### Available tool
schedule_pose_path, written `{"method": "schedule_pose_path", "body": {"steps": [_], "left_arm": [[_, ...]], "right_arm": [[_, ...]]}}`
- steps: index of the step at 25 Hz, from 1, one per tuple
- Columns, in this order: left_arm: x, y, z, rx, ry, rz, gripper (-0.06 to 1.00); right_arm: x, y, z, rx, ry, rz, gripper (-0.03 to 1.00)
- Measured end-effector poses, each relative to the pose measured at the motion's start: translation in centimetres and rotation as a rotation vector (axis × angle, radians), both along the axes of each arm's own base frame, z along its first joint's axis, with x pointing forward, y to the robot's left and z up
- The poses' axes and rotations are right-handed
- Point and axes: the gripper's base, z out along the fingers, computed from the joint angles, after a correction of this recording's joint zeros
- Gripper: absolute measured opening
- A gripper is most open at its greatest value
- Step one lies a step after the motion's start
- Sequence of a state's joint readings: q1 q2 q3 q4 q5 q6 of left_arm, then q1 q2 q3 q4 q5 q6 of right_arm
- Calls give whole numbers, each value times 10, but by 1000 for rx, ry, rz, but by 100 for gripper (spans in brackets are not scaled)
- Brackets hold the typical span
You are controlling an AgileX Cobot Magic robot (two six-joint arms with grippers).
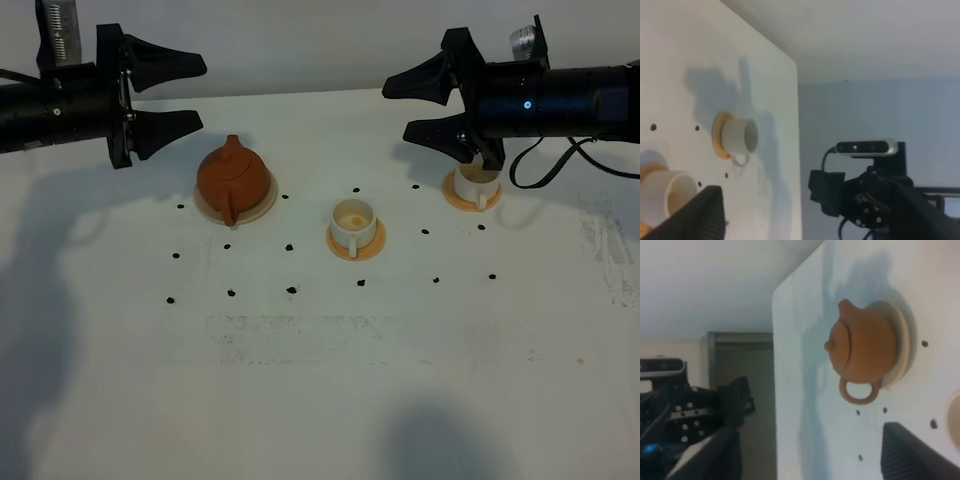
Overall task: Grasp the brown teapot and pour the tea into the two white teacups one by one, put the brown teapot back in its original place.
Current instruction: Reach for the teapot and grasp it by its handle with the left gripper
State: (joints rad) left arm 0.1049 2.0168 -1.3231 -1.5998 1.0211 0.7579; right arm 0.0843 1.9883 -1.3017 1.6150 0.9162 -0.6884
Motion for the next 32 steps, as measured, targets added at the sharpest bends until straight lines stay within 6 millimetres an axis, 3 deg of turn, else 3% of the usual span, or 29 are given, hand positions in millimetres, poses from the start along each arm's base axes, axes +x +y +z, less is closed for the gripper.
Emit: {"method": "schedule_pose_path", "body": {"steps": [4,13,18,24,32], "left_arm": [[2,1,1,54,-72,-7,61],[15,5,24,262,-213,-80,59],[15,9,38,476,-283,-41,59],[7,-2,60,730,-370,-34,59],[4,0,59,986,-334,0,59]], "right_arm": [[3,-1,2,-55,-81,18,59],[15,-3,21,-210,-221,65,59],[21,-8,26,-348,-229,80,59],[28,-15,33,-505,-243,85,59],[33,-26,44,-681,-225,81,55]]}}
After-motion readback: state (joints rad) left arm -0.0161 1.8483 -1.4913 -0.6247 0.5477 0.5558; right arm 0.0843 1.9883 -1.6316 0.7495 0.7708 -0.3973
